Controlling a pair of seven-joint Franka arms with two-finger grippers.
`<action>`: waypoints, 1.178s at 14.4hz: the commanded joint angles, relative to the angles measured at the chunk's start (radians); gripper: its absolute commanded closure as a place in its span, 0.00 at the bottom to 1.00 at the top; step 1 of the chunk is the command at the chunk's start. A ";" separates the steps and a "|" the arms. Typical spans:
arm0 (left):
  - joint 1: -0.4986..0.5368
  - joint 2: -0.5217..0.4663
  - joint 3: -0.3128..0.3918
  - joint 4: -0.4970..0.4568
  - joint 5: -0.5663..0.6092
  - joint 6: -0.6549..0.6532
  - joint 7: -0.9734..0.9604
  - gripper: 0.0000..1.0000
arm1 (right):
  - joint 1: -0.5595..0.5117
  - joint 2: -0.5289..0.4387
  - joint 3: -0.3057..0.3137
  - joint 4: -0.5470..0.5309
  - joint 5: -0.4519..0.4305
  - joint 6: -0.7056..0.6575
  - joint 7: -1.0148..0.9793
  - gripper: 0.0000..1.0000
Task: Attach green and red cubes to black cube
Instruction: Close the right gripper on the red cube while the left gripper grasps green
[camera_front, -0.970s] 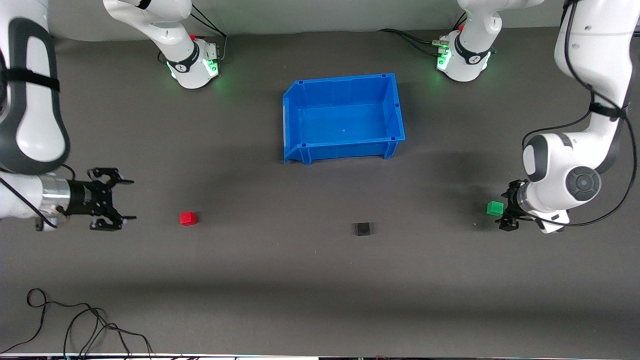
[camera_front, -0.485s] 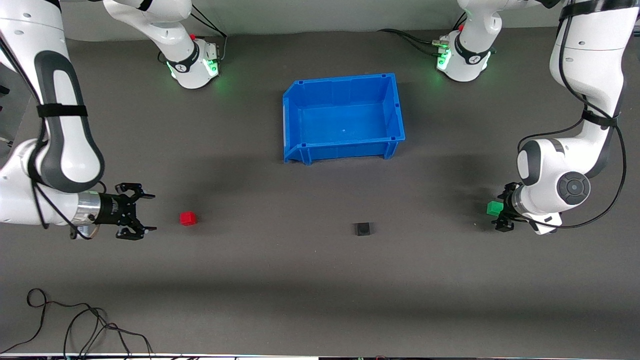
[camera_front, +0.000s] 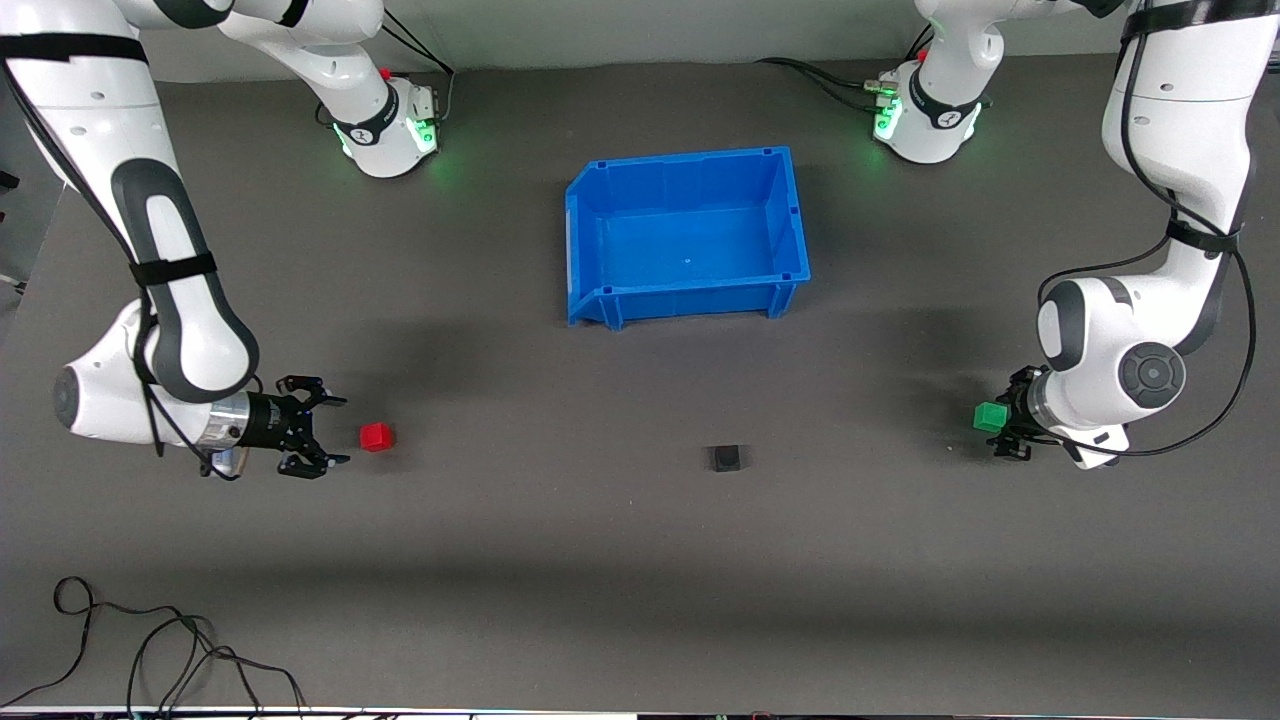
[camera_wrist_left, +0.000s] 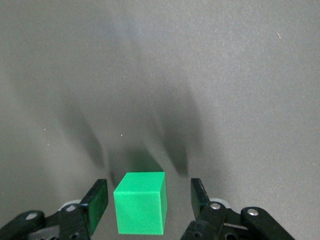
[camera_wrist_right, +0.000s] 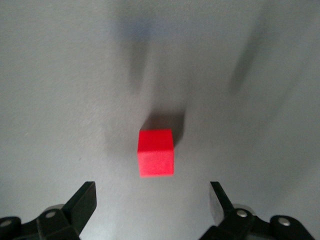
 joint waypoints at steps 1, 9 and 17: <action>0.001 -0.002 0.001 -0.020 0.010 0.023 -0.023 0.24 | -0.001 0.014 0.000 -0.023 0.047 0.047 -0.054 0.00; 0.001 -0.001 0.001 -0.018 0.010 0.027 -0.044 0.30 | 0.008 0.078 0.000 -0.015 0.119 0.101 -0.118 0.00; 0.001 0.015 0.001 -0.020 0.010 0.040 -0.043 0.46 | 0.007 0.086 0.003 -0.008 0.119 0.092 -0.118 0.48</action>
